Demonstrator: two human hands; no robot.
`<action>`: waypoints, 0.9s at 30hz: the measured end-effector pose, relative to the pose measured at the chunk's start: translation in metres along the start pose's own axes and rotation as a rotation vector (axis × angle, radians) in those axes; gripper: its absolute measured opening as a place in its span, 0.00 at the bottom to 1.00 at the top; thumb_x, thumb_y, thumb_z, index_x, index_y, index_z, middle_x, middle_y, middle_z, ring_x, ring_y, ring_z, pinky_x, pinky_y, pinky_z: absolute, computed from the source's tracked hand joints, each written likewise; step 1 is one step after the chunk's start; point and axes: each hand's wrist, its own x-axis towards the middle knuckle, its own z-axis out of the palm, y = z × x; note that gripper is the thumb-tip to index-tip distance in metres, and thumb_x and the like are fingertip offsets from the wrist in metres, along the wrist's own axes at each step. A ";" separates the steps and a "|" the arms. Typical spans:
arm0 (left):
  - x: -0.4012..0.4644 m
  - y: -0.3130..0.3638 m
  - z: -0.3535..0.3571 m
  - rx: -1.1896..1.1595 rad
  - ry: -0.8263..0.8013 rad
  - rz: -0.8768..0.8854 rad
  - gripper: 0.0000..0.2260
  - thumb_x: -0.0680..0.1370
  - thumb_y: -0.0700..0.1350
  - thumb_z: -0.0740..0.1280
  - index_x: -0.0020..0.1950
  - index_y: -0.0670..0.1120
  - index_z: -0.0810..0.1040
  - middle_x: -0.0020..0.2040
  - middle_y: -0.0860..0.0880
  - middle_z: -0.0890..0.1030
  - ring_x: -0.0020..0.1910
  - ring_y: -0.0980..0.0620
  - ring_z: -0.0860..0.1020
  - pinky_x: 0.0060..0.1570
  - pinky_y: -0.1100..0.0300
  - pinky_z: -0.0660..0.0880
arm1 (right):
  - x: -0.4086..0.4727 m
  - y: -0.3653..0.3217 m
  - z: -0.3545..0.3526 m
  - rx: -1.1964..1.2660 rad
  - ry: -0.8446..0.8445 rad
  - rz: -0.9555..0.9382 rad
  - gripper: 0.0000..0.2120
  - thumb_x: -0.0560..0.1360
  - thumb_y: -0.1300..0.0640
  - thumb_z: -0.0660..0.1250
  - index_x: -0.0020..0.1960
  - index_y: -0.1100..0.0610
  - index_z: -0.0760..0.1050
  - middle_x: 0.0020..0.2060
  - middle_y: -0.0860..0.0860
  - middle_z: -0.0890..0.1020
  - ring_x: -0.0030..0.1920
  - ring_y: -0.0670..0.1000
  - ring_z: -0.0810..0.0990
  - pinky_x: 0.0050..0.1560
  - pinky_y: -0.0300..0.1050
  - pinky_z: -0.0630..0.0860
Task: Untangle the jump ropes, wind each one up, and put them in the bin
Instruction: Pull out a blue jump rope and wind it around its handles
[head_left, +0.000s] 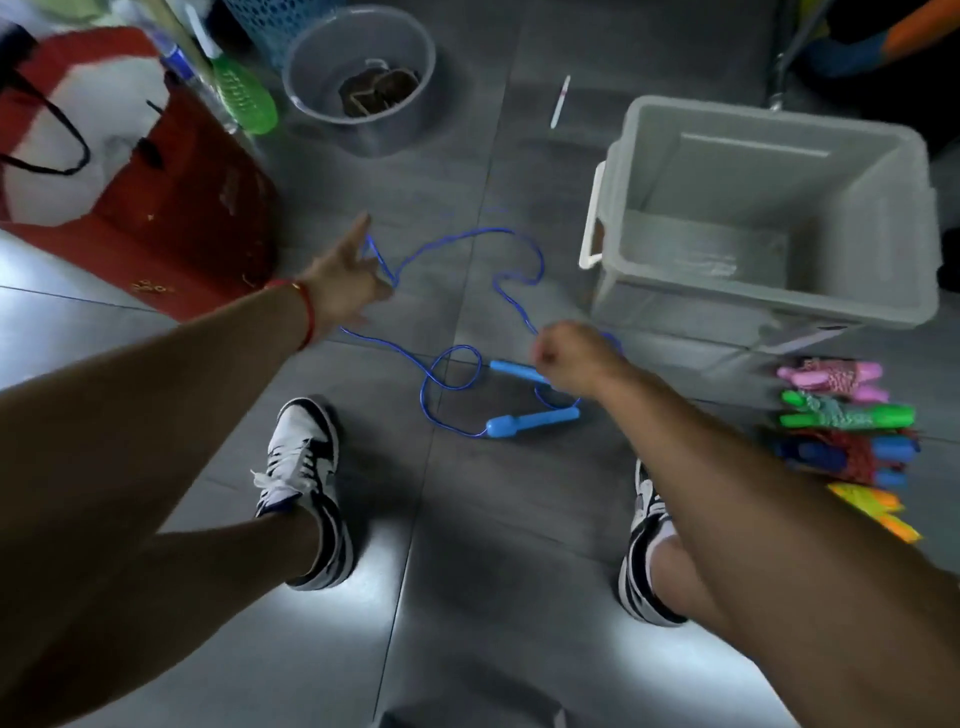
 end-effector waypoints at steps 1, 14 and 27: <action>0.003 -0.014 0.013 0.031 -0.001 -0.053 0.41 0.77 0.31 0.65 0.80 0.63 0.53 0.74 0.44 0.70 0.63 0.47 0.75 0.58 0.41 0.78 | 0.000 0.012 0.020 -0.146 -0.123 0.042 0.06 0.73 0.61 0.65 0.39 0.53 0.76 0.50 0.56 0.83 0.55 0.60 0.82 0.52 0.47 0.77; -0.066 -0.124 0.148 -0.028 -0.270 -0.473 0.17 0.78 0.32 0.65 0.67 0.42 0.74 0.56 0.37 0.80 0.49 0.43 0.78 0.54 0.45 0.79 | 0.004 0.040 0.126 -0.604 0.016 0.129 0.25 0.72 0.57 0.72 0.68 0.55 0.70 0.65 0.53 0.70 0.67 0.56 0.67 0.61 0.52 0.68; -0.116 -0.099 0.151 -0.635 -0.292 -0.559 0.13 0.83 0.55 0.62 0.48 0.46 0.75 0.36 0.49 0.78 0.34 0.49 0.78 0.37 0.55 0.76 | -0.091 -0.030 0.069 0.202 -0.264 0.058 0.11 0.82 0.49 0.63 0.43 0.52 0.68 0.45 0.54 0.77 0.47 0.55 0.77 0.40 0.44 0.65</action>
